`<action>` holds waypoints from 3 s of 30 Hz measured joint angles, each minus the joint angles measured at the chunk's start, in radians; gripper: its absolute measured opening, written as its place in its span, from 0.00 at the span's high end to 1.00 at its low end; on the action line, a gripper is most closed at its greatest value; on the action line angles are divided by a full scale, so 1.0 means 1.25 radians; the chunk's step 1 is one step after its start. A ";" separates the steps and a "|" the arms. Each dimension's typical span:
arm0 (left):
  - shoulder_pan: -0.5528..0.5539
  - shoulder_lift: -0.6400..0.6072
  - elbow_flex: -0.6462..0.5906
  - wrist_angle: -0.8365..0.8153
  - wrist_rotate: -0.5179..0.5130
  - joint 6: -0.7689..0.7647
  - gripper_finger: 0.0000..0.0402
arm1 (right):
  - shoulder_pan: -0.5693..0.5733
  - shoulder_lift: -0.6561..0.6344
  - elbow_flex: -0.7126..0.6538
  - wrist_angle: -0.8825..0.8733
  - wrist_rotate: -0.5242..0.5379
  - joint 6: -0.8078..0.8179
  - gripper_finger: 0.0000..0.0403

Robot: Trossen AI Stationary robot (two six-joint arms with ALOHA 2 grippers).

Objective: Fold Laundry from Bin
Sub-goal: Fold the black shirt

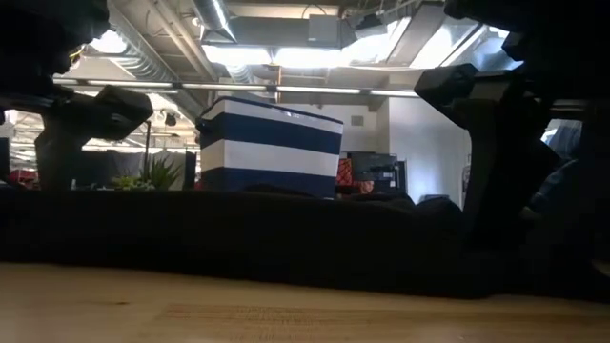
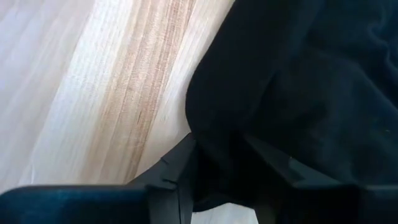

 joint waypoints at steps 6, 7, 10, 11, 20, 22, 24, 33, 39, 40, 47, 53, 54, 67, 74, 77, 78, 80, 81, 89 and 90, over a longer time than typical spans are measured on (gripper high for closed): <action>-0.020 0.002 0.000 0.003 -0.035 -0.023 0.53 | 0.000 0.000 0.000 0.000 -0.002 0.003 0.70; -0.022 0.006 0.000 0.005 -0.051 -0.029 0.53 | 0.000 0.000 0.000 0.000 -0.002 0.003 0.70; -0.027 0.015 0.000 0.005 -0.069 -0.035 0.58 | 0.000 0.000 -0.001 0.000 0.002 0.003 0.72; -0.027 0.019 0.000 0.009 -0.070 -0.035 0.61 | 0.001 0.000 -0.001 0.000 0.005 0.003 0.75; -0.030 0.038 0.000 0.014 -0.018 -0.088 0.97 | 0.001 -0.001 0.000 -0.003 0.012 0.053 0.97; -0.039 0.038 0.004 0.014 0.001 -0.109 0.98 | 0.001 -0.001 0.010 -0.016 0.011 0.067 0.96; -0.053 0.038 0.022 0.011 0.021 -0.119 0.99 | 0.002 -0.001 0.032 -0.046 0.010 0.075 0.98; -0.106 0.038 0.204 -0.094 0.022 -0.119 0.99 | 0.002 -0.007 0.175 -0.199 0.023 0.072 0.99; -0.110 0.029 0.241 -0.130 0.020 -0.136 1.00 | 0.002 -0.061 0.189 -0.185 0.069 0.059 0.99; -0.110 0.026 0.241 -0.138 0.016 -0.140 1.00 | 0.002 -0.073 0.189 -0.183 0.081 0.059 0.99; -0.129 -0.041 0.225 -0.198 -0.101 -0.190 1.00 | -0.020 -0.131 0.189 -0.191 0.139 0.045 1.00; -0.132 -0.155 0.104 -0.145 -0.142 -0.276 1.00 | -0.088 -0.136 0.188 -0.230 0.137 0.063 1.00; -0.132 -0.178 0.081 -0.120 -0.146 -0.284 1.00 | -0.098 -0.136 0.186 -0.226 0.138 0.063 1.00; -0.060 -0.426 -0.045 -0.140 -0.253 -0.294 1.00 | -0.237 -0.136 0.181 -0.232 0.139 -0.003 1.00; 0.038 -0.467 -0.046 -0.220 -0.242 -0.256 1.00 | -0.303 -0.136 0.181 -0.217 0.149 -0.070 1.00; 0.075 -0.485 -0.046 -0.231 -0.228 -0.231 1.00 | -0.328 -0.136 0.177 -0.199 0.130 -0.096 1.00; 0.086 -0.489 -0.046 -0.233 -0.223 -0.222 1.00 | -0.335 -0.138 0.163 -0.168 0.116 -0.109 1.00; 0.108 -0.497 -0.046 -0.232 -0.207 -0.215 1.00 | -0.349 -0.157 0.109 -0.089 0.073 -0.126 1.00; 0.116 -0.498 -0.047 -0.232 -0.194 -0.215 1.00 | -0.356 -0.172 0.076 -0.036 0.046 -0.129 1.00; 0.117 -0.498 -0.142 -0.117 -0.146 -0.257 1.00 | -0.371 -0.310 -0.175 0.262 -0.012 -0.111 1.00; 0.116 -0.499 -0.161 -0.087 -0.140 -0.261 1.00 | -0.371 -0.324 -0.192 0.284 -0.009 -0.110 1.00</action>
